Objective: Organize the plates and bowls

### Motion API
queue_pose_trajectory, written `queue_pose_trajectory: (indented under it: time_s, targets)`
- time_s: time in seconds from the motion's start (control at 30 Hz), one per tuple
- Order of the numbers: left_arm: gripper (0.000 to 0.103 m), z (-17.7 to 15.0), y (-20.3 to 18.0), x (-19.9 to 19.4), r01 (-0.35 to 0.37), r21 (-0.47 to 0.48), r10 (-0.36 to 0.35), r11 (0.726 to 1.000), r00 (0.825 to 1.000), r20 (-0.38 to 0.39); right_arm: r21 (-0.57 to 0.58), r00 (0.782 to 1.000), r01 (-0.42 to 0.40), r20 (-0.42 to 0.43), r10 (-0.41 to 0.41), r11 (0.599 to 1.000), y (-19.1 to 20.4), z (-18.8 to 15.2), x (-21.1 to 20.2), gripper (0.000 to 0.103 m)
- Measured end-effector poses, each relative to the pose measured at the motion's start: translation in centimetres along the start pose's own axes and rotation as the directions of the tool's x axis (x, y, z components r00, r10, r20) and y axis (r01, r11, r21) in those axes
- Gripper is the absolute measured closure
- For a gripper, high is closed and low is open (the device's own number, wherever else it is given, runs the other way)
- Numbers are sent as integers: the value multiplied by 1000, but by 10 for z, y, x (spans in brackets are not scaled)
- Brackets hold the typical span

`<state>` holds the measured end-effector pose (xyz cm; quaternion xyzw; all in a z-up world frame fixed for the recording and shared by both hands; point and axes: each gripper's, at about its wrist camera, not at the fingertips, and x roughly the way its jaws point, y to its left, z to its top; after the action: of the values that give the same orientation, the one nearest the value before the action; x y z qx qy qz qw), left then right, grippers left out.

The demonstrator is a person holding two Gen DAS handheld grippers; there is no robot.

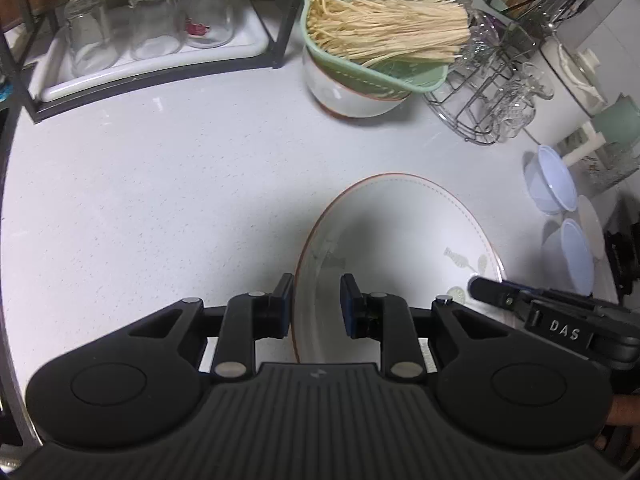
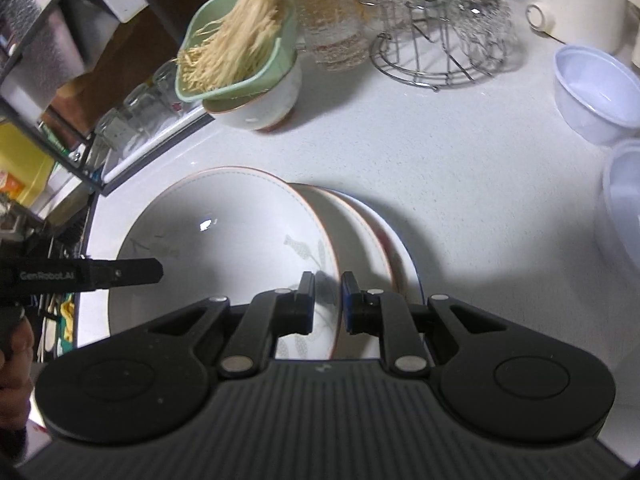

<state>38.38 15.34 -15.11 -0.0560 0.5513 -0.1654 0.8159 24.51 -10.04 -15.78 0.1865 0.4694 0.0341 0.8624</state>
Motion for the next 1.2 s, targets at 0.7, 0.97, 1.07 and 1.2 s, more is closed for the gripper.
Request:
queue_pose_trajectory:
  time_s: [0.7, 0.97, 1.07, 1.2]
  targets:
    - [76, -8, -23, 18, -93, 38, 93, 995, 996, -6, -156, 1000, -7, 13, 9, 988, -8, 0, -3, 86]
    - [76, -10, -13, 18, -48, -52, 48, 997, 999, -15, -156, 999, -21, 24, 25, 987, -12, 4, -5, 86]
    - [76, -13, -11, 18, -39, -80, 38, 996, 999, -15, -160, 999, -41, 17, 44, 986, -16, 3, -7, 86]
    - [76, -13, -11, 19, -38, -94, 37, 995, 999, -9, -154, 998, -55, 11, 58, 987, -18, 0, -9, 86]
